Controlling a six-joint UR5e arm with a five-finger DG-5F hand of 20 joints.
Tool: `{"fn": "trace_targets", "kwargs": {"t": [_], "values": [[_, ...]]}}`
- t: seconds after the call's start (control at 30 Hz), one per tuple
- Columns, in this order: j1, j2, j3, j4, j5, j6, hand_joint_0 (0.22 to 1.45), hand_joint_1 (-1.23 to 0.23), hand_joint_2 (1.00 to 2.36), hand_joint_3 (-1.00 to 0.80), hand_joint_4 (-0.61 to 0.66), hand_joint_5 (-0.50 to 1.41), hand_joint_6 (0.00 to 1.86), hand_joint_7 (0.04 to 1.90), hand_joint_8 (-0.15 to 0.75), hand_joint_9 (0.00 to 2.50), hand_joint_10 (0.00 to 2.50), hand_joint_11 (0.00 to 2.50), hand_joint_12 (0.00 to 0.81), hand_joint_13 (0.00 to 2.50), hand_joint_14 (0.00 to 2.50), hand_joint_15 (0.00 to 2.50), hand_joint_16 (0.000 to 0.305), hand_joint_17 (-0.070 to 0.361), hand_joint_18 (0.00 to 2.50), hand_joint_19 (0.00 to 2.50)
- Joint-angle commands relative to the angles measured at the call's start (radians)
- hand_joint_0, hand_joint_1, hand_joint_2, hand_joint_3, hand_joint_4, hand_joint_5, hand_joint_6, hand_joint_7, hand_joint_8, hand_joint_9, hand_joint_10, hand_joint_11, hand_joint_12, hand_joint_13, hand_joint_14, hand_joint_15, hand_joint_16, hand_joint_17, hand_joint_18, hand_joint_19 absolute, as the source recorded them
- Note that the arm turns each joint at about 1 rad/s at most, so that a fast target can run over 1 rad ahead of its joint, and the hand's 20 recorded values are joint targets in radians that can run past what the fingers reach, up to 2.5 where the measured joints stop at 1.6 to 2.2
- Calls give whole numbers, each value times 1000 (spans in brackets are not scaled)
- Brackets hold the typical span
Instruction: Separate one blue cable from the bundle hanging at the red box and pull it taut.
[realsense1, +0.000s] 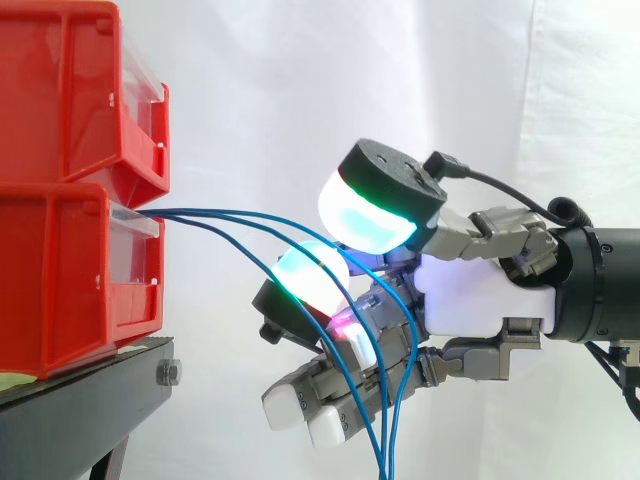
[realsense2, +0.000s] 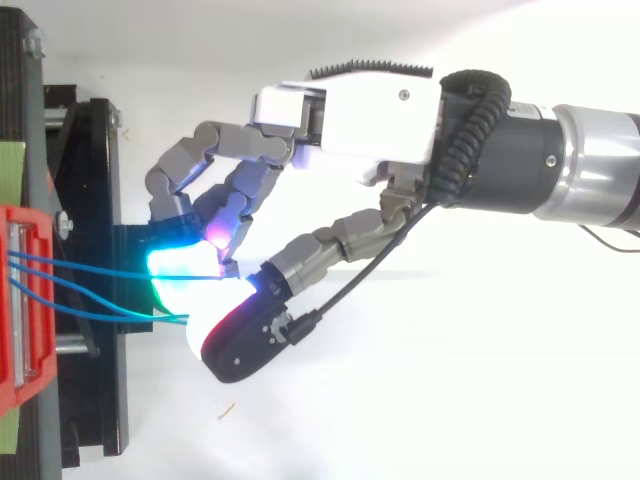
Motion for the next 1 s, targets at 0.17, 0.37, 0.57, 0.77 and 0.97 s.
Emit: {"fn": "trace_targets", "kwargs": {"t": [0.17, 0.37, 0.57, 0.77, 0.97], "values": [[0, -1, 0, 3, 0, 0, 681, -904, 1000, -500, 83, -155, 859, 1166, 352, 1111, 16, 821, 399, 795, 12, 311, 44, 100, 801, 277], [-2, 0, 1, -1, -1, -1, 727, -1038, 1000, -500, 110, -179, 905, 1132, 336, 1040, 19, 835, 396, 780, 12, 323, 46, 104, 832, 272], [-2, -1, 0, -3, -1, -1, 498, -1025, 1000, -500, 129, -165, 894, 1084, 366, 1064, 17, 838, 421, 771, 11, 332, 52, 116, 837, 278], [0, 0, 0, 0, 0, -1, 454, -715, 1000, -500, 173, -138, 845, 1043, 392, 1115, 17, 791, 442, 774, 10, 316, 57, 128, 855, 283], [1, 0, 0, -1, 2, -1, 562, -470, 1000, -500, 153, -121, 813, 1079, 367, 1152, 19, 794, 405, 762, 11, 328, 50, 111, 800, 347]]}}
